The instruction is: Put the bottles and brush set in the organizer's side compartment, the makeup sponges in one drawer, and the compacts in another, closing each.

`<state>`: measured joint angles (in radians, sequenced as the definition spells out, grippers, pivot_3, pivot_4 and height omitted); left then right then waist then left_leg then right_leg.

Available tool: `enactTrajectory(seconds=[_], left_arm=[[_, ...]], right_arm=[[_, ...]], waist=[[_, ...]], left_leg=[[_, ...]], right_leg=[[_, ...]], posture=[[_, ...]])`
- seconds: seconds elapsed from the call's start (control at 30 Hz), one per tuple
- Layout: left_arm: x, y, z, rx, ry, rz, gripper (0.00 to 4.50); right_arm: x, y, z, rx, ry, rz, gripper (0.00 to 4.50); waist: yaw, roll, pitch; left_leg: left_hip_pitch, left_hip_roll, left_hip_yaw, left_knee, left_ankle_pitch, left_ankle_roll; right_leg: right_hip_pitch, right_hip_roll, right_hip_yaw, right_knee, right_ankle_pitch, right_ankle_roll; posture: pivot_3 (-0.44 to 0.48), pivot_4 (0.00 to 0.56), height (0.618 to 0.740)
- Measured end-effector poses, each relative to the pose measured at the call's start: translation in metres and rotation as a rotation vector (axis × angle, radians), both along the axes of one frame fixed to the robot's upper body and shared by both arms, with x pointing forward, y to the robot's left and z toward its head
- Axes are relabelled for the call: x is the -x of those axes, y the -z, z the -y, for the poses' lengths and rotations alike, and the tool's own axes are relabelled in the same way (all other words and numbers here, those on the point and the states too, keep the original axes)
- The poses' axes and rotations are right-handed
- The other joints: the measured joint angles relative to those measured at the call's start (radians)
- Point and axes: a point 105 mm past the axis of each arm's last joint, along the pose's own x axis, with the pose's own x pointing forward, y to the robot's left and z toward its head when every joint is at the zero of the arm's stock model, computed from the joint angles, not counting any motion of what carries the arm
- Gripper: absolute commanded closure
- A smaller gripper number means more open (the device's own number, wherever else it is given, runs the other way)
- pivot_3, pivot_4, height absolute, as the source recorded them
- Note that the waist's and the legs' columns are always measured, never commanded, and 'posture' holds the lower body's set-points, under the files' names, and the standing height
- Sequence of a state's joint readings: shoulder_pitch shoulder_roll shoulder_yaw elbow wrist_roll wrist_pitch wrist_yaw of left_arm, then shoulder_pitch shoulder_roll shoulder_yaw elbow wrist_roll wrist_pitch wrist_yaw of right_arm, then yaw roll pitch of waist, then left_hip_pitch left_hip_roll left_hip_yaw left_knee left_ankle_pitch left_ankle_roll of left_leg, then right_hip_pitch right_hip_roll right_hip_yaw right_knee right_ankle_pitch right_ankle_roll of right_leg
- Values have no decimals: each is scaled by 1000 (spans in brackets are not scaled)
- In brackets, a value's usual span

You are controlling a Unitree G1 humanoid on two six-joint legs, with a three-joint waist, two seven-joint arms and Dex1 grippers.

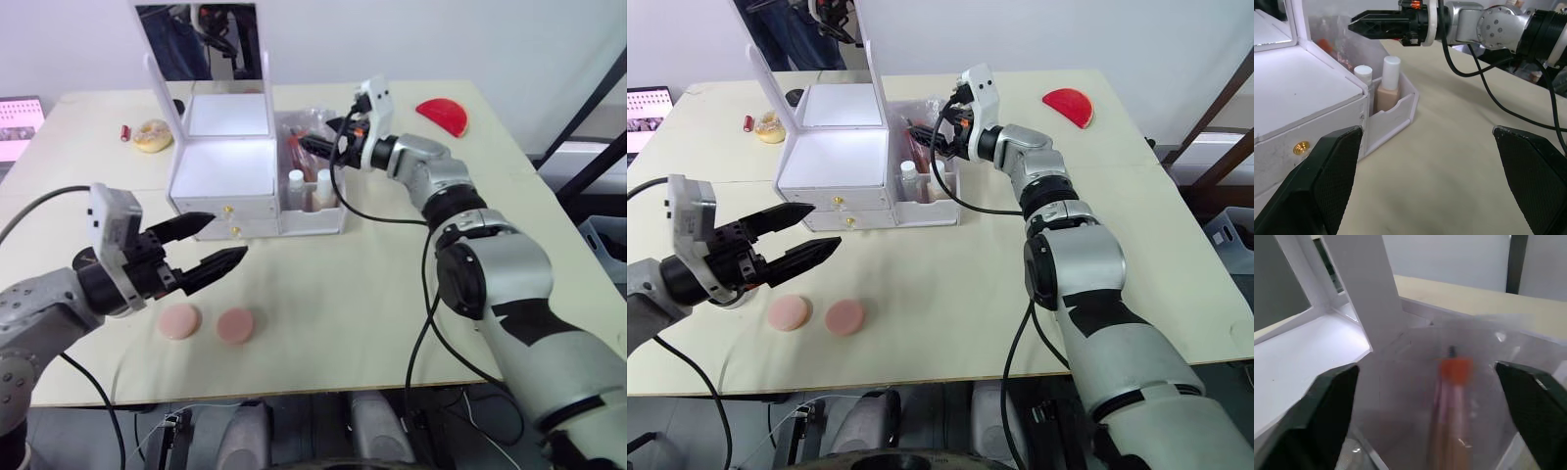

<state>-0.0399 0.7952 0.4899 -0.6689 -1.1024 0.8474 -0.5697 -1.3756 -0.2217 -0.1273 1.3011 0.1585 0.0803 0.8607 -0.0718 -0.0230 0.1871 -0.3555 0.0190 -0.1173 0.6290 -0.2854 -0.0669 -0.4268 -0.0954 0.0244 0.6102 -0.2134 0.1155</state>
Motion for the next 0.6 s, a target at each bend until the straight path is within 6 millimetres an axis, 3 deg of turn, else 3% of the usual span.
enactTrajectory(seconds=[0.2, 0.33, 0.4, 0.47, 0.6], left_arm=[[-1, 3, -4, 0, -1, -18, 0], [-1, 7, -10, -17, -14, -41, 0], [-2, 10, -19, -34, -40, -54, 0], [-4, 10, -31, -49, -79, -59, 0], [-1, 21, -76, -116, -198, -115, 0]], right_arm=[[0, -14, 20, -12, 3, 33, 46], [10, -50, 36, -7, -55, 124, 46], [27, -70, 44, -9, -114, 188, 46], [47, -74, 53, -1, -161, 204, 46], [109, -39, 78, 73, -245, 95, 46]], waist=[[2, 0, 0], [2, 2, 2], [3, 2, 2], [4, 2, 1], [20, 4, 3]], left_leg=[[-1, 0, 0, 0, 0, 0], [0, 0, 0, -1, 0, 0], [0, 0, -1, -1, 0, 0], [0, 0, -1, -2, 0, 0], [-1, 0, 0, -2, -2, 3]], right_leg=[[0, 0, 0, -1, 0, 0], [0, 0, 0, -1, 0, 0], [0, 0, 0, 0, -1, 1], [0, 0, -1, 0, -1, 2], [0, -1, -1, -1, -4, -1]], posture=[[0, 150, 739], [0, 150, 739], [0, 150, 739], [0, 150, 739], [0, 150, 739]])
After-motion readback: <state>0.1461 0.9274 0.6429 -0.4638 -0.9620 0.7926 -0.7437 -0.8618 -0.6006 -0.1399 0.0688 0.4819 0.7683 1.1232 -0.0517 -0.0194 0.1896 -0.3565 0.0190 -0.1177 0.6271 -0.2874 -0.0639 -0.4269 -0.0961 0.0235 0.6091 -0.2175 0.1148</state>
